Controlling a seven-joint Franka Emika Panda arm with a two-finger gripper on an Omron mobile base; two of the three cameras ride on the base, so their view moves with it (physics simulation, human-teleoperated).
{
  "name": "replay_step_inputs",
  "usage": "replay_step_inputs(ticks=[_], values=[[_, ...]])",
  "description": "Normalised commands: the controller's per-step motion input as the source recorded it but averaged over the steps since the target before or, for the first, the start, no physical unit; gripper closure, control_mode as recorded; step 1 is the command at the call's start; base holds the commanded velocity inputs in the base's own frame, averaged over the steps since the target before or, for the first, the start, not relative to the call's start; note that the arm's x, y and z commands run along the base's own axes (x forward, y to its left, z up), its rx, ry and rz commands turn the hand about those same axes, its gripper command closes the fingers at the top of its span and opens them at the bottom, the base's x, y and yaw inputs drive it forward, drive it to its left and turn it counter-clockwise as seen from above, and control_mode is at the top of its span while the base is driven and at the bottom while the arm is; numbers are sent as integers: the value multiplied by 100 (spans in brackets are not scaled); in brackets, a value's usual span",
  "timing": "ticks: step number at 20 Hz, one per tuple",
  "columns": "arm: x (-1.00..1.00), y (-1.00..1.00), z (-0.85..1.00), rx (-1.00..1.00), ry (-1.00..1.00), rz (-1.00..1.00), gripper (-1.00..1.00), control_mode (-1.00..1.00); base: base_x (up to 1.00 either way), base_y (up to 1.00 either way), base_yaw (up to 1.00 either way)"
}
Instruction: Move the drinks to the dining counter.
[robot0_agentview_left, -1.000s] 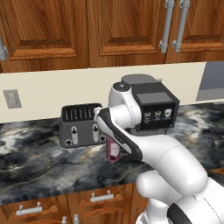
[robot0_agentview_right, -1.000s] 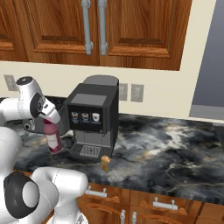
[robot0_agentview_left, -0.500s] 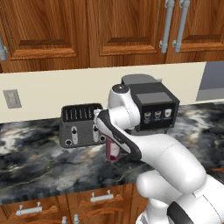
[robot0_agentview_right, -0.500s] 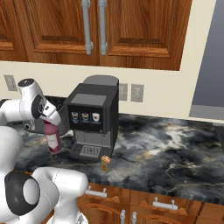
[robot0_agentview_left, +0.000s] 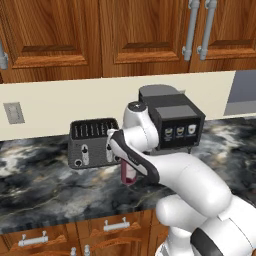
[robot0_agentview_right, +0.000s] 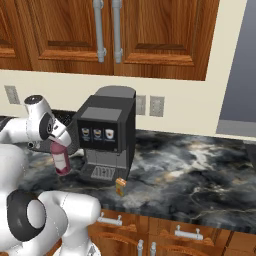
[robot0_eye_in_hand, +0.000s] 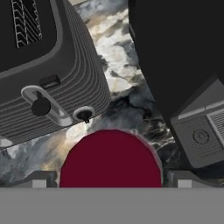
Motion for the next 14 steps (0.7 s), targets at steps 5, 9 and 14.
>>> replay_step_inputs(ticks=[5,9,14], values=[[1,0,-47,2,2,0,-100,-100,0,0,0],[0,0,-60,4,5,0,100,-100,0,0,0],[-3,0,-64,6,5,0,100,-100,0,0,0]])
